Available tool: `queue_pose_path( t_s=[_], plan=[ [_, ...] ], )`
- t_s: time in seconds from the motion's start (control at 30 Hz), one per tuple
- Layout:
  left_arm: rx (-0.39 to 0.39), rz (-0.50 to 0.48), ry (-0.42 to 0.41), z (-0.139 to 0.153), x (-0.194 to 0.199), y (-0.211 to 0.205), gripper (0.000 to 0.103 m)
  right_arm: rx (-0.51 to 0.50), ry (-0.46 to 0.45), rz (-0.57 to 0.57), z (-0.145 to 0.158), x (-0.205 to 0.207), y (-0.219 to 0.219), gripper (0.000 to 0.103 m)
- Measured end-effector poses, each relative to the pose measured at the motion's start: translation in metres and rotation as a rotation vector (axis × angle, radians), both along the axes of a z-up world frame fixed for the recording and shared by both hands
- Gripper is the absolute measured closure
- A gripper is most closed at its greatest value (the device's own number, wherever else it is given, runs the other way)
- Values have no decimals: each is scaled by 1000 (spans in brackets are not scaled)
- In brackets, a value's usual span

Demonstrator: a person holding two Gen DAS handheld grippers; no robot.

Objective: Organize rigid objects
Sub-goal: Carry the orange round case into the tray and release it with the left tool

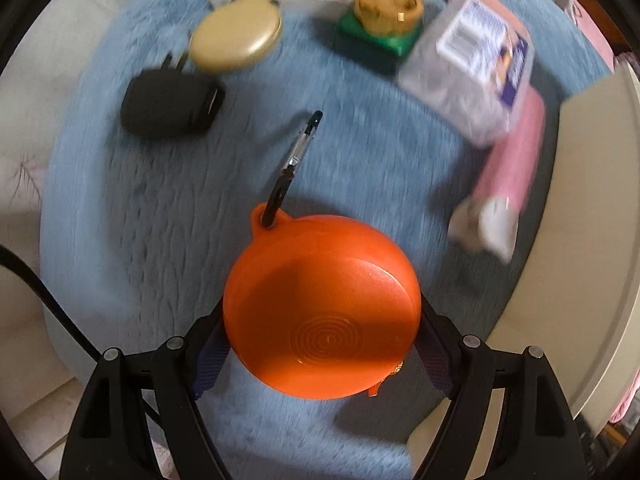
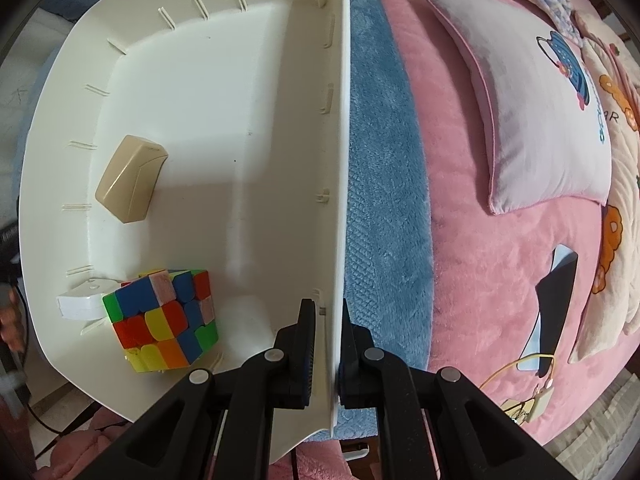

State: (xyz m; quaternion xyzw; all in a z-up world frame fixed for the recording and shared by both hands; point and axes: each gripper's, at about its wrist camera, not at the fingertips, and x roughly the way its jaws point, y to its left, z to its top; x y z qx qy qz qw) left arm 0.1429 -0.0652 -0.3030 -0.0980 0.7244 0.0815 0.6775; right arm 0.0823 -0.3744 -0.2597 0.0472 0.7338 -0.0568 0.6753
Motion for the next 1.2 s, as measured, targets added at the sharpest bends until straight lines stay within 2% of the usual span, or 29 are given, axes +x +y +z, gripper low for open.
queue_pose_path(
  t_s=[0.23, 0.43, 0.6, 0.77, 0.9, 1.0, 1.2],
  plan=[
    [-26, 40, 32, 3, -41, 8, 21, 23, -16, 25, 1, 0, -2, 94],
    [-2, 43, -20, 26, -80, 9, 21, 33, -32, 57, 1, -3, -2, 94],
    [33, 5, -150, 55, -106, -2, 21, 36, -42, 92, 3, -5, -1, 94],
    [21, -9, -276, 75, -133, -20, 21, 39, -49, 120, 2, -8, -2, 94],
    [-7, -8, -377, 101, -139, -16, 21, 40, -57, 141, 3, -10, -2, 94],
    [-10, -25, -456, 118, -125, -24, 21, 41, -62, 158, 3, -12, -2, 94],
    [-12, -94, -574, 129, -122, -41, 21, 44, -68, 183, 5, -15, -1, 94]
  ],
)
